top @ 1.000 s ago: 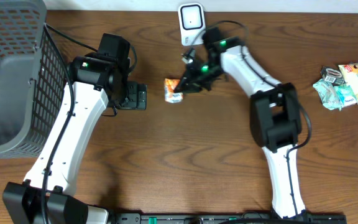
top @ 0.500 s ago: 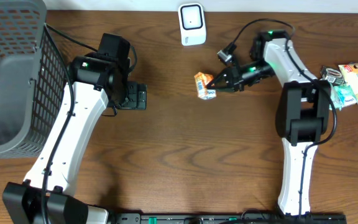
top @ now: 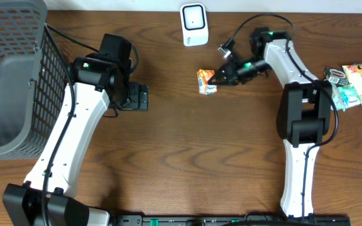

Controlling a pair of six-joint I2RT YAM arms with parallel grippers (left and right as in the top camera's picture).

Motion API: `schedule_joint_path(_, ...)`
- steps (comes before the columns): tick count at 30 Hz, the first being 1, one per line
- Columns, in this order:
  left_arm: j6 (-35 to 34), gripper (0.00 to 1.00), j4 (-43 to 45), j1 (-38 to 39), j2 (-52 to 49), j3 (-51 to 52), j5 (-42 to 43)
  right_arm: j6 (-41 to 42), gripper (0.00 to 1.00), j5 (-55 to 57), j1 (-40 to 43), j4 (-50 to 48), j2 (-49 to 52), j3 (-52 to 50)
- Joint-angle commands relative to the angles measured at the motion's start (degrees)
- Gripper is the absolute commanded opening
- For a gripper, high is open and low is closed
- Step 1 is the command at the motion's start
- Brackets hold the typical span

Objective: Scan the item barcode

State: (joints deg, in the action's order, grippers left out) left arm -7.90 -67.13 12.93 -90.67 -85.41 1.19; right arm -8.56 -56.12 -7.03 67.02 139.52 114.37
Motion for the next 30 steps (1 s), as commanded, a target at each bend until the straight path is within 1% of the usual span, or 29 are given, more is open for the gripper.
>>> schedule_joint_path(1, -0.3, 0.98, -0.2, 0.0, -0.1, 0.1, -0.3, 21.5, 0.01, 12.6, -0.7, -3.9, 0.5, 0.1)
schedule_joint_path(4, -0.3, 0.98, -0.2, 0.0, -0.1, 0.1, -0.3, 21.3, 0.01, 13.1, -0.7, -2.6, 0.5, 0.2)
schedule_joint_path(5, -0.3, 0.98, -0.2, 0.0, -0.1, 0.1, -0.3, 19.6, 0.01, 12.4, -0.7, -1.3, 0.5, 0.2)
schedule_joint_path(7, -0.3, 0.98, -0.2, 0.0, -0.1, 0.1, -0.3, 13.2, 0.02, 13.8, -0.7, 4.7, 0.5, 0.2)
schedule_joint_path(9, -0.3, 0.98, -0.2, 0.0, -0.1, 0.1, -0.3, 11.9, 0.10, 22.2, -0.9, 9.7, 0.5, 0.2)
schedule_joint_path(10, -0.3, 0.98, -0.2, 0.0, -0.1, 0.1, -0.3, 11.9, 0.18, 26.6, -1.2, 11.2, 0.5, 0.2)
schedule_joint_path(11, -0.3, 0.98, -0.2, 0.0, -0.1, 0.1, -0.3, 11.9, 0.28, 30.8, -1.6, 12.2, 0.5, 0.1)
schedule_joint_path(12, -0.3, 0.98, -0.2, 0.0, -0.1, 0.1, -0.3, 12.2, 0.33, 33.2, -2.0, 12.7, 0.5, 0.2)
schedule_joint_path(14, -0.3, 0.98, -0.2, 0.0, -0.1, 0.1, -0.3, 13.7, 0.37, 36.8, -2.9, 13.4, 0.5, 0.2)
schedule_joint_path(16, -0.3, 0.98, -0.2, 0.0, -0.1, 0.1, -0.3, 14.1, 0.41, 37.8, -3.3, 14.0, -0.3, 0.8)
schedule_joint_path(18, -0.3, 0.98, -0.2, 0.0, -0.1, 0.1, -0.3, 14.1, 0.48, 37.8, -3.3, 14.1, -1.8, 1.5)
schedule_joint_path(19, -0.3, 0.98, -0.2, 0.0, -0.1, 0.1, -0.3, 14.1, 0.54, 37.8, -3.3, 14.1, -2.6, 1.7)
schedule_joint_path(20, -0.3, 0.98, -0.2, 0.0, -0.1, 0.1, -0.3, 14.2, 0.71, 37.8, -3.6, 14.0, -4.3, 1.9)
schedule_joint_path(21, -0.3, 0.98, -0.2, 0.0, -0.1, 0.1, -0.3, 14.1, 0.77, 37.8, -3.8, 14.0, -5.0, 1.9)
schedule_joint_path(24, -0.3, 0.98, -0.2, 0.0, -0.1, 0.1, -0.3, 14.1, 0.81, 37.8, -4.9, 14.0, -7.0, 1.9)
schedule_joint_path(26, -0.3, 0.98, -0.2, 0.0, -0.1, 0.1, -0.3, 14.1, 0.87, 37.4, -5.4, 13.6, -7.0, 1.9)
schedule_joint_path(30, -0.3, 0.98, -0.2, 0.0, -0.1, 0.1, -0.3, 14.1, 0.88, 36.0, -5.9, 10.8, -6.8, 0.6)
